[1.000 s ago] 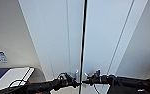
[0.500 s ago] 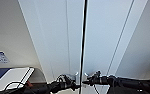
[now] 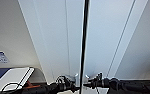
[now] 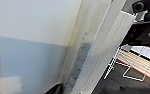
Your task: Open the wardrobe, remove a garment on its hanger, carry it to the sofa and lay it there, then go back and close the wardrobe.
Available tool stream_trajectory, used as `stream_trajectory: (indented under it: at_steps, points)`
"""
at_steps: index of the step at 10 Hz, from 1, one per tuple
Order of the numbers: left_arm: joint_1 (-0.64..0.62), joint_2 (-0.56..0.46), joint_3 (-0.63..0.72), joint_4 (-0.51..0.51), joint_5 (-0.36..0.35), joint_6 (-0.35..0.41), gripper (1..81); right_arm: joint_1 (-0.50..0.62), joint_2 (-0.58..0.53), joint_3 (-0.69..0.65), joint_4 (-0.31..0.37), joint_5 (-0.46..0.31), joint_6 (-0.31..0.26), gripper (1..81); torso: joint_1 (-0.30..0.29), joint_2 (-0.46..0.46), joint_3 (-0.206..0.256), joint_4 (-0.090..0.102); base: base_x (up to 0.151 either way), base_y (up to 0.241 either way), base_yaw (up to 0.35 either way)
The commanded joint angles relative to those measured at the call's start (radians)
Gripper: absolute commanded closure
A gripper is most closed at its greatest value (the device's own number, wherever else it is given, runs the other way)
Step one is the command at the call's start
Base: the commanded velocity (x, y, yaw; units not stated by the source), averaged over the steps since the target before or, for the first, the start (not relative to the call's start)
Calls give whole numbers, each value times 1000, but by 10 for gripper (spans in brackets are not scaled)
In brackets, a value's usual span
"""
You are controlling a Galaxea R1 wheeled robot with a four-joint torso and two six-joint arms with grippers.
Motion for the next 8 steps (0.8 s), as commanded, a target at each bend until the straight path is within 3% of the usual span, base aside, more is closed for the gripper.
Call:
stream_trajectory:
  at_steps: [1,5,8]
  points:
    - [-103,74,263,31,-86,19,10,100,66,108,21,-71,13,10,0,0,0,0,0,0,0]
    - [-88,70,296,37,-58,19,10,96,154,112,-25,-98,12,10,0,0,0,0,0,0,0]
    - [-73,56,339,38,-43,19,10,64,133,184,-65,-139,7,10,0,0,0,0,0,0,0]
